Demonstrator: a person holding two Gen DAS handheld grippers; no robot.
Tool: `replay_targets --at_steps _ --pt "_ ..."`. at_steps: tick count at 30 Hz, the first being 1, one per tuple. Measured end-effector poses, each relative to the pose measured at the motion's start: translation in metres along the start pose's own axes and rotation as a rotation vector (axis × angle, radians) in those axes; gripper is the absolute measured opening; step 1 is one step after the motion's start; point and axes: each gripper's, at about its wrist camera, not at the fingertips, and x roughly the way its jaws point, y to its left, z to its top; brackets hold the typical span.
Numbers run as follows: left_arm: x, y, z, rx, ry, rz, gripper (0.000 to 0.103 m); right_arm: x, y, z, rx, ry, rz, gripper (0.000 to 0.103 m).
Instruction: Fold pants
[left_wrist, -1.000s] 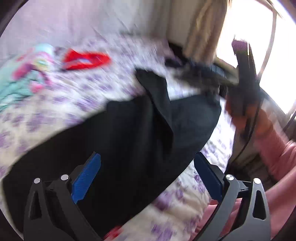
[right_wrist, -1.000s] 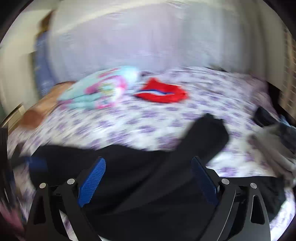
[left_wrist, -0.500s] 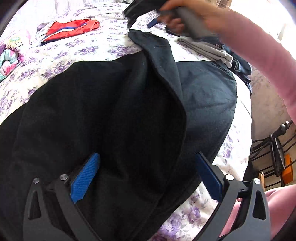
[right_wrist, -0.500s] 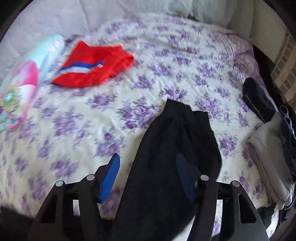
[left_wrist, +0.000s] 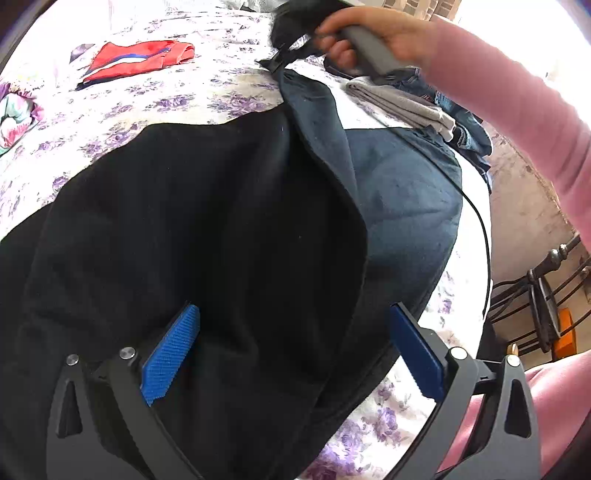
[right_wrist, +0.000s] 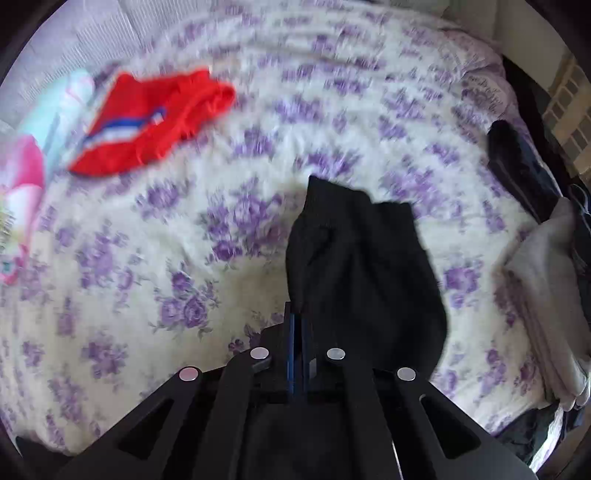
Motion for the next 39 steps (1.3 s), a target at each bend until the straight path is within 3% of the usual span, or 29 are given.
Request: replay_targets --at_steps 6,11,15,20,21,22,23,25,26,29,31,35,37,38,39 --pt "-0.001 0.001 0.0 -0.001 -0.007 -0.015 0.098 -0.13 -0.091 -0.04 0.157 -0.223 0.272 0.003" --pt "-0.003 0.002 0.0 -0.005 -0.012 -0.035 0.098 -0.199 -0.191 -0.129 0.304 -0.377 0.47 0.003" --pt "-0.002 0.001 0.002 -0.005 0.001 -0.033 0.098 -0.166 -0.262 -0.207 0.483 -0.34 0.591 0.003" --pt "0.001 -0.005 0.006 -0.014 0.046 0.013 0.098 -0.052 -0.316 -0.29 0.63 -0.081 0.527 0.007" --pt "0.0 -0.007 0.007 -0.017 0.057 0.029 0.098 -0.047 -0.317 -0.299 0.621 -0.103 0.563 0.005" --pt "-0.001 -0.008 0.009 -0.026 0.068 0.045 0.098 -0.052 -0.315 -0.303 0.58 -0.14 0.567 0.005" --pt "-0.002 -0.01 0.01 -0.041 0.077 0.058 0.098 -0.066 -0.306 -0.303 0.486 -0.169 0.507 0.008" --pt "-0.009 -0.018 0.015 -0.085 0.087 0.056 0.098 -0.099 -0.287 -0.305 0.316 -0.279 0.381 0.039" --pt "-0.011 -0.023 0.017 -0.09 0.079 0.046 0.098 -0.122 -0.27 -0.308 0.184 -0.374 0.278 0.063" --pt "-0.016 -0.064 0.029 0.0 0.026 0.058 0.098 -0.155 -0.217 -0.313 -0.208 -0.516 0.094 0.064" --pt "-0.007 -0.095 0.037 0.094 0.002 0.081 0.098 -0.156 -0.192 -0.315 -0.376 -0.537 0.092 0.064" --pt "0.029 -0.145 0.051 0.229 -0.03 0.128 0.098 -0.123 -0.148 -0.313 -0.657 -0.449 0.083 0.06" --pt "0.058 -0.148 0.055 0.206 0.03 0.113 0.098 -0.105 -0.141 -0.314 -0.718 -0.401 0.063 0.056" --pt "0.075 -0.144 0.054 0.173 0.078 0.087 0.098 -0.095 -0.144 -0.313 -0.735 -0.377 0.048 0.049" --pt "0.084 -0.141 0.052 0.157 0.101 0.085 0.098 -0.09 -0.15 -0.312 -0.733 -0.352 0.054 0.036"
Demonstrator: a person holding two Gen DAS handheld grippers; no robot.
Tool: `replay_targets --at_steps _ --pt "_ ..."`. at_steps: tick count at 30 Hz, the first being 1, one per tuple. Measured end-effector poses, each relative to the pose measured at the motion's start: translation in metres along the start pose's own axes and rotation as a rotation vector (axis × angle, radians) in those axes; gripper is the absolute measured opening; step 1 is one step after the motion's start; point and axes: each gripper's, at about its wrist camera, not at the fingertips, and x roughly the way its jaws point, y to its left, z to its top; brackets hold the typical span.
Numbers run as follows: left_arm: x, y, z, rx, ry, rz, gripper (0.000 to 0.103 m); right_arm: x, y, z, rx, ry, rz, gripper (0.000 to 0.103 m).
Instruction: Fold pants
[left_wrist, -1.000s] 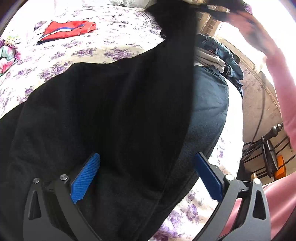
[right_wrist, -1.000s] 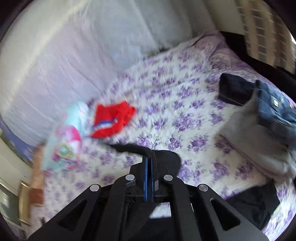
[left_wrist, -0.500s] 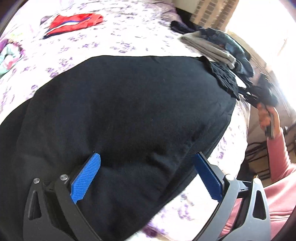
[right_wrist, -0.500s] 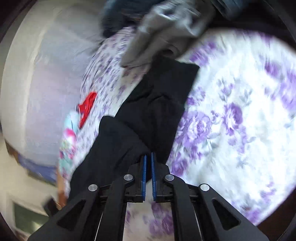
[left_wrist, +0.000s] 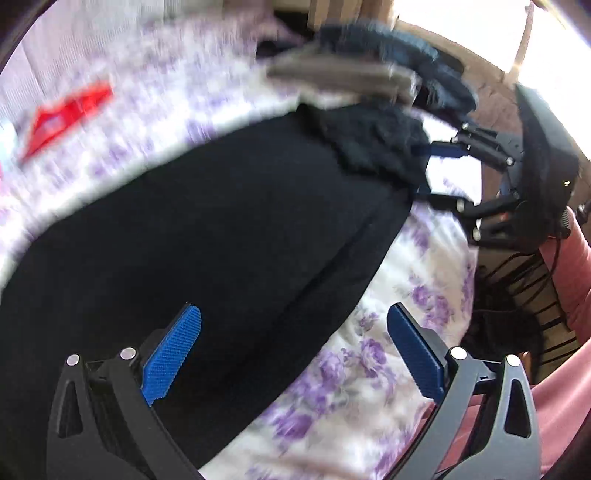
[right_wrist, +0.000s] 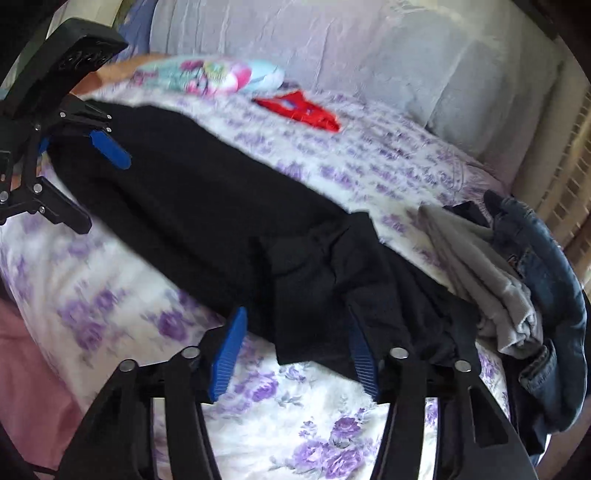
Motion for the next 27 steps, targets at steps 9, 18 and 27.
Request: replay_targets --at_steps 9,18,27 --pt "0.002 0.001 -0.011 0.016 -0.08 -0.011 0.098 -0.029 -0.113 -0.003 0.553 -0.129 0.475 0.007" --pt "-0.005 -0.001 -0.015 0.033 -0.079 -0.023 0.098 -0.018 -0.224 -0.088 1.135 -0.127 0.132 0.004" --pt "-0.102 0.043 -0.039 -0.027 -0.209 0.146 0.098 -0.06 -0.086 -0.005 0.62 -0.208 0.155 0.049"
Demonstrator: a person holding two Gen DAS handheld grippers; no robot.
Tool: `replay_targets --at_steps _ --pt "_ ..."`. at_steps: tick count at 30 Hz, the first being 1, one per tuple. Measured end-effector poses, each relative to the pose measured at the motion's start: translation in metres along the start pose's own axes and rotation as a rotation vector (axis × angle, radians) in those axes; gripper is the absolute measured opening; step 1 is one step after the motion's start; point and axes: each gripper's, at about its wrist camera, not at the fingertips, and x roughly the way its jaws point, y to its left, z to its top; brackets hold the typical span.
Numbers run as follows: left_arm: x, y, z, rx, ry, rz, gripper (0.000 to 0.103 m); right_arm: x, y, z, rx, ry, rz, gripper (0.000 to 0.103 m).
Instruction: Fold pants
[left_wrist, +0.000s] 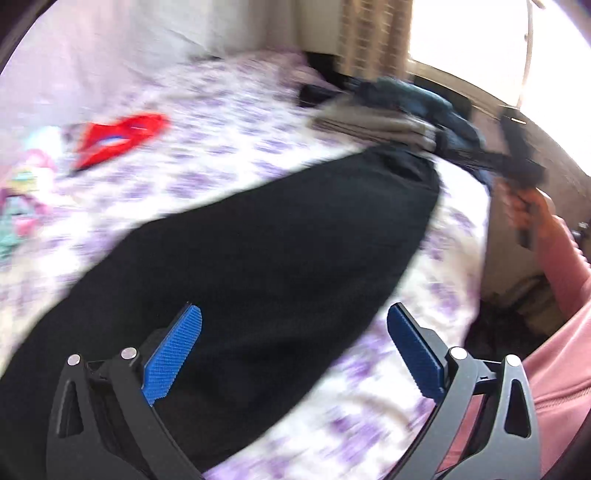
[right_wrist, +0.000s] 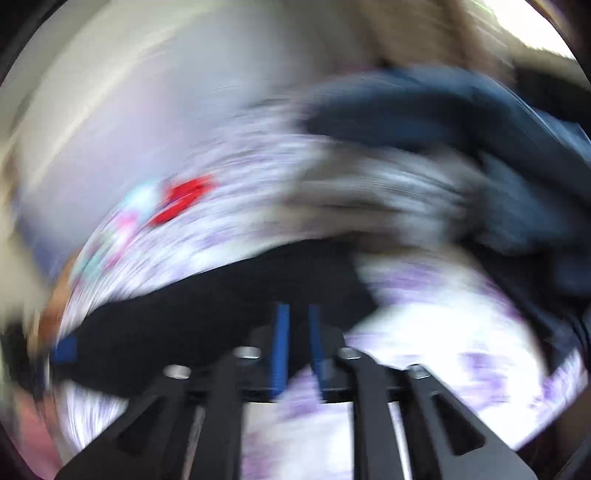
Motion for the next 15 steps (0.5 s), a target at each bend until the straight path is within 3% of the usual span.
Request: replay_targets --at_steps 2,4,8,11,15 --pt "-0.013 0.012 -0.009 -0.012 0.008 0.072 0.098 0.004 0.074 -0.004 -0.267 -0.024 0.074 0.05" --pt "-0.019 0.021 -0.02 -0.025 0.031 0.125 0.098 0.013 0.127 -0.011 -0.448 -0.017 0.15 0.048" --pt "-0.027 0.02 -0.044 -0.042 0.037 0.111 0.098 0.049 0.216 -0.027 -0.721 0.032 0.315 0.04" --pt "-0.032 0.016 -0.059 -0.005 0.028 0.114 0.098 0.063 0.249 -0.039 -0.87 0.055 0.307 0.029" --pt "-0.035 0.017 -0.075 0.034 0.037 0.138 0.098 0.082 0.269 -0.05 -1.001 0.135 0.328 0.025"
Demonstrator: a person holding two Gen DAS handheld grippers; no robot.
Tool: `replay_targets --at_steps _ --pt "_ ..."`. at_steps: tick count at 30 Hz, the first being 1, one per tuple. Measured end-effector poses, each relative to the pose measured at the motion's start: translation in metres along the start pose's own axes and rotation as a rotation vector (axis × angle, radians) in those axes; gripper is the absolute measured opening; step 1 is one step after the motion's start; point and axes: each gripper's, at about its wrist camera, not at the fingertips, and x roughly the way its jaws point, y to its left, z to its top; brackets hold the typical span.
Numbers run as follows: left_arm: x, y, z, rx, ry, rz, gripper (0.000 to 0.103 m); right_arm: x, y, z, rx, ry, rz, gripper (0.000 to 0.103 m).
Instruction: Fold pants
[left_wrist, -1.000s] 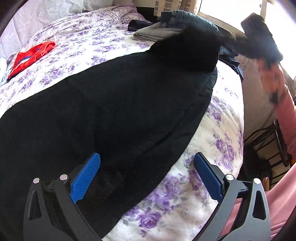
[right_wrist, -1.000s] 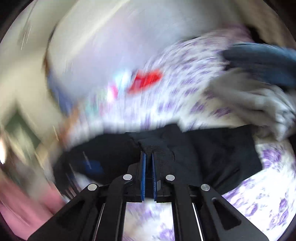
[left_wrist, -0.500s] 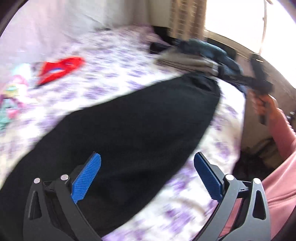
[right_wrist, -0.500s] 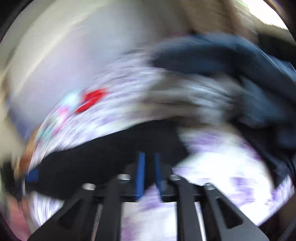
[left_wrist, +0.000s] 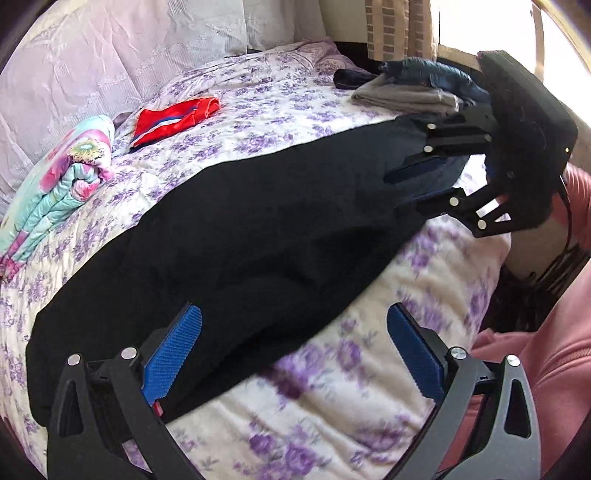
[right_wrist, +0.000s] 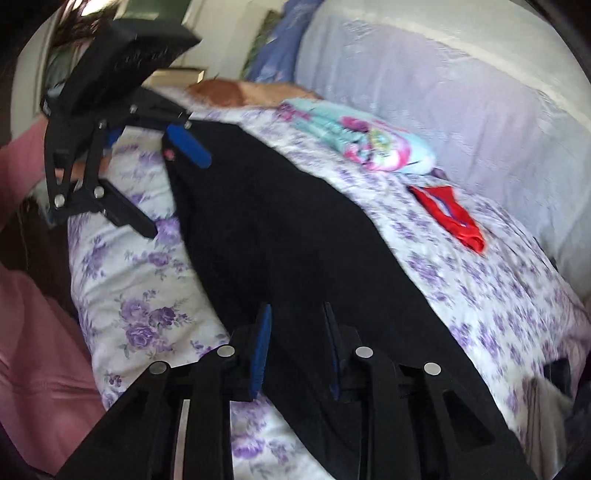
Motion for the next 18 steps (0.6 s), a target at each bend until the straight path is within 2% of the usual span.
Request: replay_targets --at_steps 5,7,10,14,18 --pt "0.003 0.022 -0.011 -0.025 0.008 -0.001 0.098 0.012 0.022 -0.005 -0.185 0.115 -0.039 0.024" --pt "0.007 0.029 -0.016 -0.04 0.015 -0.002 0.098 0.016 0.029 -0.008 -0.221 0.139 -0.057 0.022" --pt "0.01 0.033 -0.021 -0.046 0.003 -0.014 0.098 0.025 0.031 -0.005 -0.245 0.164 -0.084 0.01" --pt "0.008 0.036 -0.024 -0.036 -0.012 -0.016 0.098 0.011 0.024 0.005 -0.217 0.135 -0.109 0.006" --pt "0.001 0.045 -0.026 -0.054 -0.013 0.023 0.098 -0.024 0.017 0.013 -0.172 0.077 -0.102 0.006"
